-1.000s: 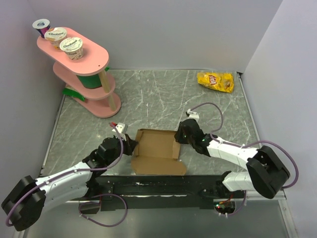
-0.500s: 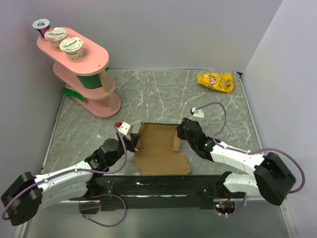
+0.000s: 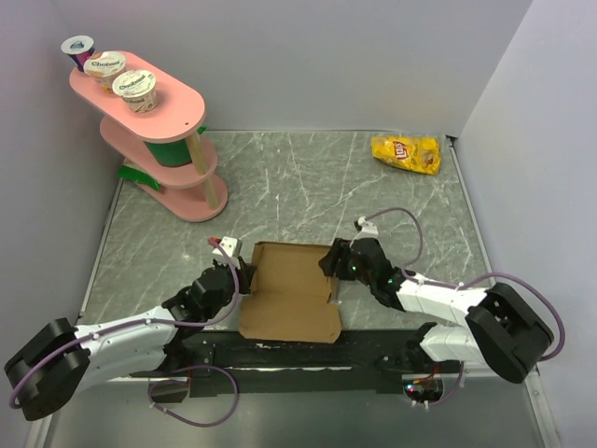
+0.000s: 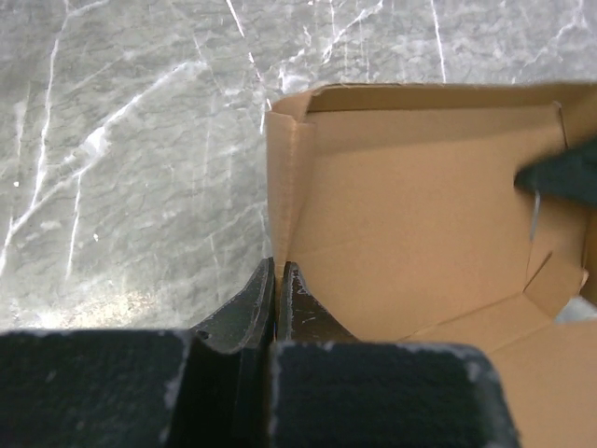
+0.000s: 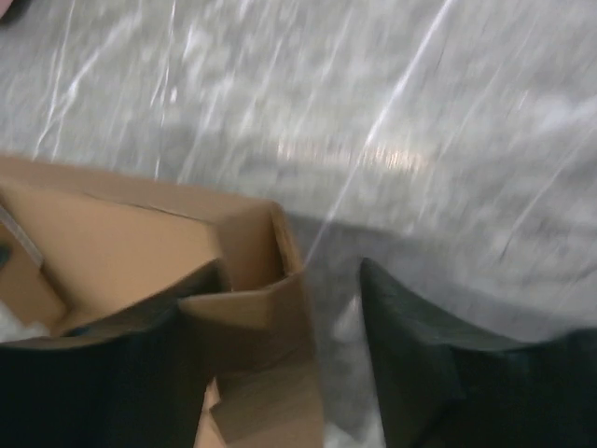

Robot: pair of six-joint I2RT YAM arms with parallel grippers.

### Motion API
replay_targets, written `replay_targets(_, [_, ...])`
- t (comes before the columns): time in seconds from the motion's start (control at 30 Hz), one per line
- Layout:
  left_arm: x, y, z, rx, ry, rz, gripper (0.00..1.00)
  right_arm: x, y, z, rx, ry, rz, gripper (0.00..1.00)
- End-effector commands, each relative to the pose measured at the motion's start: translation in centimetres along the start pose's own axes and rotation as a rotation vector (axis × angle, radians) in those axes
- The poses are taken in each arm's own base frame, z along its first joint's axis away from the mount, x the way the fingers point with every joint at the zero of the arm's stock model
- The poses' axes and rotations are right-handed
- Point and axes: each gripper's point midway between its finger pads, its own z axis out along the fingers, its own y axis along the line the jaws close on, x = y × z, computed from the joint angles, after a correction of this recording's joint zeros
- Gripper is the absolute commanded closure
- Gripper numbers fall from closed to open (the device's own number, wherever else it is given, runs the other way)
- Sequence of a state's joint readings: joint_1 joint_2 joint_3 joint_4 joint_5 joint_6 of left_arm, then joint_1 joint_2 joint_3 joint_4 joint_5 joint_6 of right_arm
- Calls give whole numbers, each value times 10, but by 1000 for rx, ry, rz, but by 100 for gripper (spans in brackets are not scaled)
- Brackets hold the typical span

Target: Fold the paper box

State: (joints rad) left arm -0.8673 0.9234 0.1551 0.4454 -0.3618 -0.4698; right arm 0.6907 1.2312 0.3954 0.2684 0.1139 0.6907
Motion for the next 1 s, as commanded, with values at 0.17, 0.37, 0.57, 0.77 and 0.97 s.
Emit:
replay_targets(0.17, [-12, -9, 2, 10, -32, -84, 99, -6, 31, -36, -218, -7, 94, 18])
replay_targets(0.37, [-9, -10, -2, 43, -8, -122, 99, -24, 42, -78, -441, -52, -20, 10])
replay_targets(0.57, [-17, 1, -5, 50, -40, -193, 99, -15, 10, -88, -444, 8, 60, 16])
replay_targets(0.77, [-20, 5, -9, 64, -58, -222, 99, -5, 15, -87, -544, 17, 50, 26])
replay_targets(0.97, [-20, 3, -8, 69, -45, -215, 99, -11, 28, -89, -627, 7, 44, 25])
